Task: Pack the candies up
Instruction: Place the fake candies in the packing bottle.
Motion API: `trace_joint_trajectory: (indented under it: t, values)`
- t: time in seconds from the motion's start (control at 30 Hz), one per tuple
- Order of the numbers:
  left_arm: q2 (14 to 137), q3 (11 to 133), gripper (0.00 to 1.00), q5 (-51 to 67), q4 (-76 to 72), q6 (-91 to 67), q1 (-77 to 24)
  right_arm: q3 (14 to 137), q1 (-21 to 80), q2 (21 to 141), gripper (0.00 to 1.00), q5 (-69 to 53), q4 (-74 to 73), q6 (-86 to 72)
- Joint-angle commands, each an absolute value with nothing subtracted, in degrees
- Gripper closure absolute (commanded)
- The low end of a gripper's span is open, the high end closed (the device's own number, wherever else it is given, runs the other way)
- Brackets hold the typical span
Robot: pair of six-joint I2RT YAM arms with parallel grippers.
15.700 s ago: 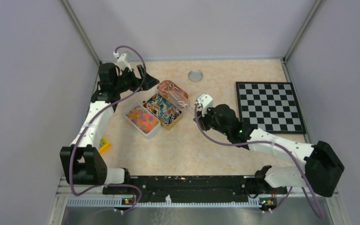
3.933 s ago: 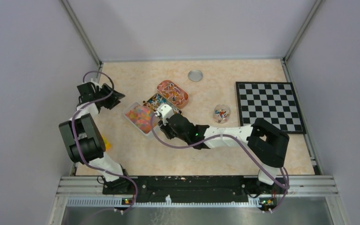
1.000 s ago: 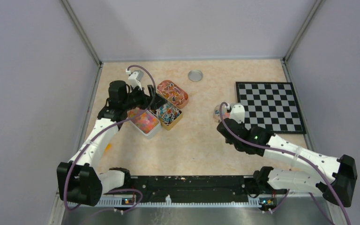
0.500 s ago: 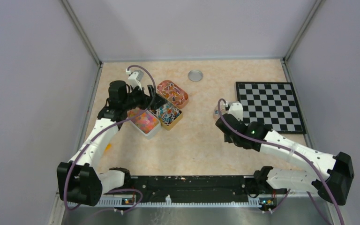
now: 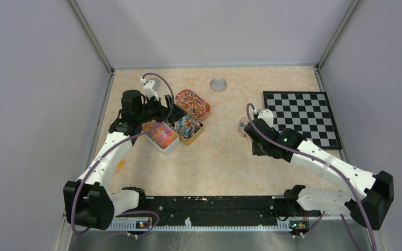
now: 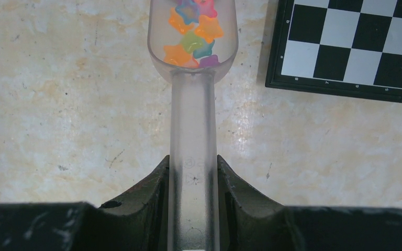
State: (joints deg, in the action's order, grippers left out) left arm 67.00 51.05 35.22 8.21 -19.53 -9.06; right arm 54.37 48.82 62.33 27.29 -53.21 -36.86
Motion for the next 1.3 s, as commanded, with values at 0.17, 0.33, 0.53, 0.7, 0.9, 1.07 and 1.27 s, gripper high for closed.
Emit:
trace_joint_trajectory:
  t: [0.17, 0.33, 0.53, 0.7, 0.9, 1.07, 1.27]
  values:
    - [66.3, 51.1, 0.01, 35.4, 7.2, -18.7, -9.3, 60.0, 45.7, 63.6, 1.0, 24.4, -56.1, -33.2]
    - [66.2, 51.2, 0.01, 35.4, 7.3, -18.6, -9.3, 61.5, 43.9, 64.6, 1.0, 22.5, -57.1, -31.1]
    - [66.3, 51.2, 0.01, 35.2, 7.3, -18.6, -9.3, 63.1, 42.8, 66.0, 1.0, 20.8, -58.8, -29.6]
    - [66.3, 51.2, 0.01, 35.3, 7.4, -18.6, -9.3, 64.7, 41.8, 66.5, 1.0, 20.2, -59.8, -28.3]
    - [66.4, 51.2, 0.01, 35.3, 7.4, -18.6, -9.3, 65.7, 41.1, 67.0, 1.0, 19.8, -60.1, -27.5]
    - [66.5, 51.2, 0.01, 35.2, 7.5, -18.6, -9.4, 65.8, 40.9, 67.3, 1.0, 19.3, -60.0, -27.2]
    - [66.6, 51.2, 0.01, 35.4, 7.4, -18.6, -9.4, 66.6, 40.6, 68.1, 1.0, 18.2, -60.9, -26.7]
